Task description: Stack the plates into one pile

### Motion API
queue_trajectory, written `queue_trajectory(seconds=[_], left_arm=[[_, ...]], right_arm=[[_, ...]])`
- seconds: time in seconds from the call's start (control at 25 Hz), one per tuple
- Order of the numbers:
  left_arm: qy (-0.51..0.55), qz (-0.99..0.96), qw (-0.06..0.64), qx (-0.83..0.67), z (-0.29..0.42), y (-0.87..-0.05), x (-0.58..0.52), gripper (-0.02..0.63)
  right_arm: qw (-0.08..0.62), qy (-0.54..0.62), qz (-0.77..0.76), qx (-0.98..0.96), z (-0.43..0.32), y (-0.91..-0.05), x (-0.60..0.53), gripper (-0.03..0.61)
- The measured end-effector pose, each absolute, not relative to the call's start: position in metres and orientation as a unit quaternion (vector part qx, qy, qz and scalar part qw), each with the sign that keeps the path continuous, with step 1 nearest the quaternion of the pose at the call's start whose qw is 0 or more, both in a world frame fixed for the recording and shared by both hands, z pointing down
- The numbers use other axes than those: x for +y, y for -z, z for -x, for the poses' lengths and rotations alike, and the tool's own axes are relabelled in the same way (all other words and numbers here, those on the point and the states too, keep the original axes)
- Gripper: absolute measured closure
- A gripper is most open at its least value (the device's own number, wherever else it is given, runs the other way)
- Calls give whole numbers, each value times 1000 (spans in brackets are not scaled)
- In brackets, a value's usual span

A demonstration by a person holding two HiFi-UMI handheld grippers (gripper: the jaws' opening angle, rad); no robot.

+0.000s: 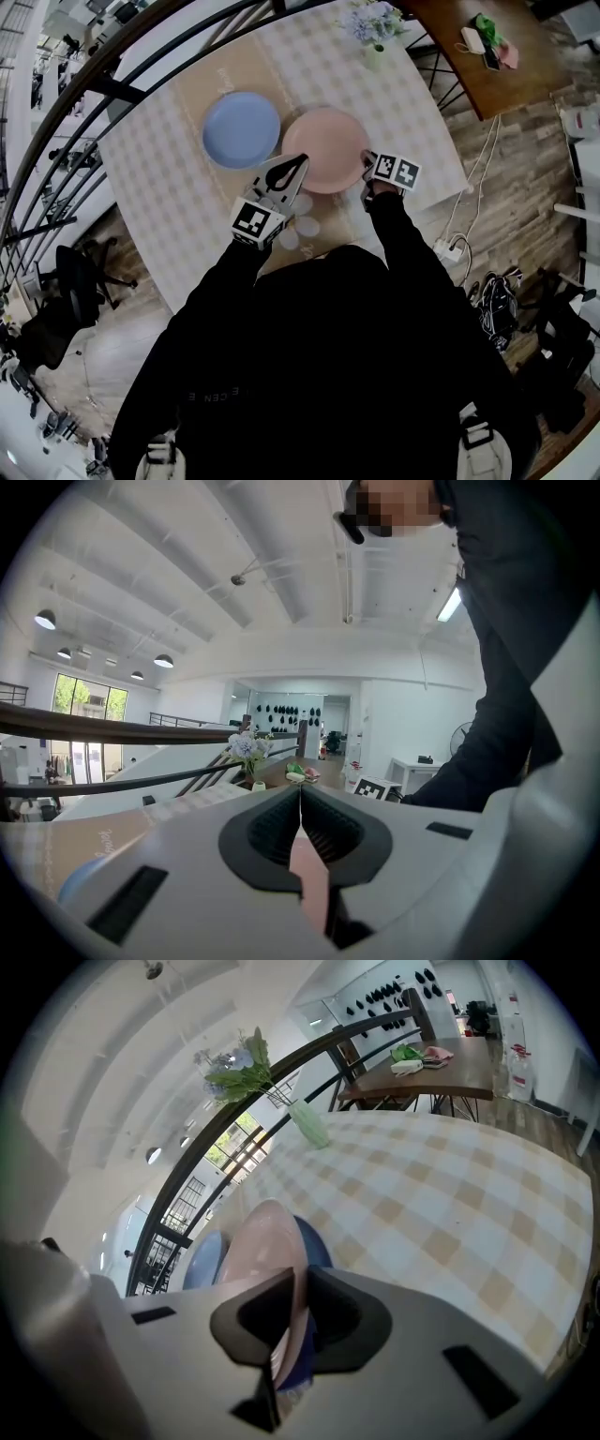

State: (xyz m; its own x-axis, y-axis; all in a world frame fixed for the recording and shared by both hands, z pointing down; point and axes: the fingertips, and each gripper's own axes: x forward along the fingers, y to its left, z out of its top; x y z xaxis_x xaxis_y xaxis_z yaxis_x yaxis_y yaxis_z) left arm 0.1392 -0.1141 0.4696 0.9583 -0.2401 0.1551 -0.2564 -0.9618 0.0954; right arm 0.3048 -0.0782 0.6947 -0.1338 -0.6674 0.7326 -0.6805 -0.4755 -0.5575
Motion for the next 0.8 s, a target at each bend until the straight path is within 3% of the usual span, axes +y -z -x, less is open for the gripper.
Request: queue_trajectory(seconds=[0.24, 0.44, 0.8], left_arm=[[-83, -985, 63, -134, -134, -473, -118, 594], [-83, -986, 57, -135, -128, -474, -115, 594], [-79, -983, 60, -154, -114, -473, -119, 594]], right_arm=[[28, -551, -661, -509, -311, -707, -82, 535], [62, -528, -668, -521, -312, -705, -86, 410], [64, -500, -671, -544, -313, -684, -89, 387]])
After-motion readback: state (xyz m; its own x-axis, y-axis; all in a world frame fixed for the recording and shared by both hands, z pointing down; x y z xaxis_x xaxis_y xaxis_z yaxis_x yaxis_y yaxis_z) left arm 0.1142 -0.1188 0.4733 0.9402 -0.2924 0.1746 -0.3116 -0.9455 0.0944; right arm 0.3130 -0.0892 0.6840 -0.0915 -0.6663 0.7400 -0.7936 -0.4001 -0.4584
